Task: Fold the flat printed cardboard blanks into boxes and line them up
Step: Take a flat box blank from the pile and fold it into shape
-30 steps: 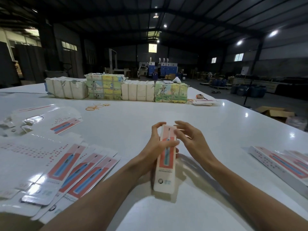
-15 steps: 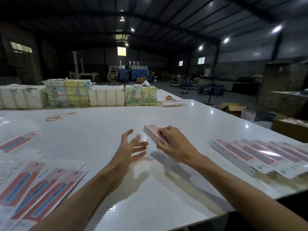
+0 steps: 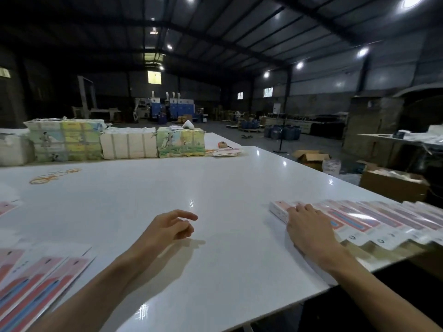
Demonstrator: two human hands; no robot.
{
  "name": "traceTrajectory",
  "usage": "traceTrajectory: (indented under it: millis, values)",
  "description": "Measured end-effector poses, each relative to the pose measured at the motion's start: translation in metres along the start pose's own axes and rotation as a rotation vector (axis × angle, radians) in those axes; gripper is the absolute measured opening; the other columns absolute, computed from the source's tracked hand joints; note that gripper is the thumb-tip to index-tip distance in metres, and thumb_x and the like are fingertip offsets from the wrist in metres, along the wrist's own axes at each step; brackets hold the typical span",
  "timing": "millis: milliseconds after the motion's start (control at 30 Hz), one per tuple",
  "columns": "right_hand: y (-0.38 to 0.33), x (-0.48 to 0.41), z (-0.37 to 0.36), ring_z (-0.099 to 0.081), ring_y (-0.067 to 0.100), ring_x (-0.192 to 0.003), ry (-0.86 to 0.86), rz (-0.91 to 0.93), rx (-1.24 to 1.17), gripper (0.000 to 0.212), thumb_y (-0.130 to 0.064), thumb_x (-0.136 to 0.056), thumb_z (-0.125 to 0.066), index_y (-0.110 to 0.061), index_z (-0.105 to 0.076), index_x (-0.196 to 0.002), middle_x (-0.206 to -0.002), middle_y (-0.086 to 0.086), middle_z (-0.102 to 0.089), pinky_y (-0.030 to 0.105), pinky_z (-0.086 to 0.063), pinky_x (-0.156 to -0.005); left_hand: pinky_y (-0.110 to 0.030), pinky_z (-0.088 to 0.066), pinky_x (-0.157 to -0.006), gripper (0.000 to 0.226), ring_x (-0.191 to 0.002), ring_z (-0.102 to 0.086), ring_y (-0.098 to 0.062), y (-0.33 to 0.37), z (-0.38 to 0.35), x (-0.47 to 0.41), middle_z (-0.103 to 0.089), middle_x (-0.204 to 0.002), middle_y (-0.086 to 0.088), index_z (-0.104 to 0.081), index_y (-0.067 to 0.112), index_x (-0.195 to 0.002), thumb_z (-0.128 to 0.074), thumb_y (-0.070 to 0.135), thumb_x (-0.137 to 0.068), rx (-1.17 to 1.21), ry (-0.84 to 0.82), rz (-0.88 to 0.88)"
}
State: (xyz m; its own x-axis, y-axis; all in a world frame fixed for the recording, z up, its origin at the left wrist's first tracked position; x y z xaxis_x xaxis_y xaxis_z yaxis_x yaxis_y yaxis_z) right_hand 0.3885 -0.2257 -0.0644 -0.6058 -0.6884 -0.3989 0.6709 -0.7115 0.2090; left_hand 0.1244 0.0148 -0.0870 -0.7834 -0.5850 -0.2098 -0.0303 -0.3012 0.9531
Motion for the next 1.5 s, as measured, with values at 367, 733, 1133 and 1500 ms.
traceTrajectory:
  millis: [367,733,1133,1500]
  values:
    - [-0.149,-0.059,0.061,-0.067,0.022,-0.085,0.215,0.295,-0.430,0.027,-0.038,-0.105,-0.050,-0.018,-0.068,-0.108,-0.099,0.001,-0.073,0.036,-0.058,-0.079,-0.022,-0.051,-0.066,0.032,-0.071,-0.062,-0.013,0.011,-0.002,0.010,-0.074,-0.086,-0.001,-0.079,0.027,-0.103,-0.053,0.008,-0.101,-0.076,0.089,-0.018]
    - [-0.206,-0.057,0.013,-0.064,0.024,-0.068,0.147,0.339,-0.653,0.020,-0.030,-0.105,-0.049,-0.023,-0.068,-0.106,-0.076,0.000,-0.070,0.036,-0.051,-0.064,-0.025,-0.055,-0.068,0.021,-0.067,-0.068,-0.011,0.039,0.010,0.016,-0.075,-0.090,0.005,-0.067,0.028,-0.115,-0.055,0.021,-0.100,-0.418,0.224,0.063]
    - [-0.204,-0.060,0.008,-0.065,0.017,-0.074,0.055,0.304,-0.915,0.020,-0.025,-0.102,-0.053,-0.026,-0.072,-0.098,-0.083,-0.009,-0.074,0.028,-0.041,-0.060,-0.036,-0.052,-0.092,0.043,-0.113,-0.064,-0.026,0.087,0.154,0.114,-0.067,-0.127,-0.010,-0.061,0.011,-0.131,-0.073,0.035,-0.098,-1.421,0.417,0.859]
    - [-0.199,-0.058,0.010,-0.064,0.003,-0.065,0.017,0.293,-1.009,0.019,-0.024,-0.100,-0.058,-0.029,-0.073,-0.090,-0.069,-0.019,-0.068,0.028,-0.045,-0.061,-0.035,-0.047,-0.100,0.075,-0.112,-0.062,-0.020,0.078,0.182,0.138,-0.067,-0.118,-0.001,-0.058,0.020,-0.125,-0.079,0.071,-0.076,-1.484,0.454,1.089]
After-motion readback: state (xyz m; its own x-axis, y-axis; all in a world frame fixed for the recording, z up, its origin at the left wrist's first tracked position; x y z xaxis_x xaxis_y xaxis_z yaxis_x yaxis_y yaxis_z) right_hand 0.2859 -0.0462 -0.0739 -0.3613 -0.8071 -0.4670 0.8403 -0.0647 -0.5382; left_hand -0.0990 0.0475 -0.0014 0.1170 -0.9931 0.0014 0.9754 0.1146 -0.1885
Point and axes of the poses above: each hand's wrist, its own x-axis away from the middle knuckle, its own z-axis out of the back of the hand, y = z × x, the point moved 2 cm from there along -x, towards the middle knuckle
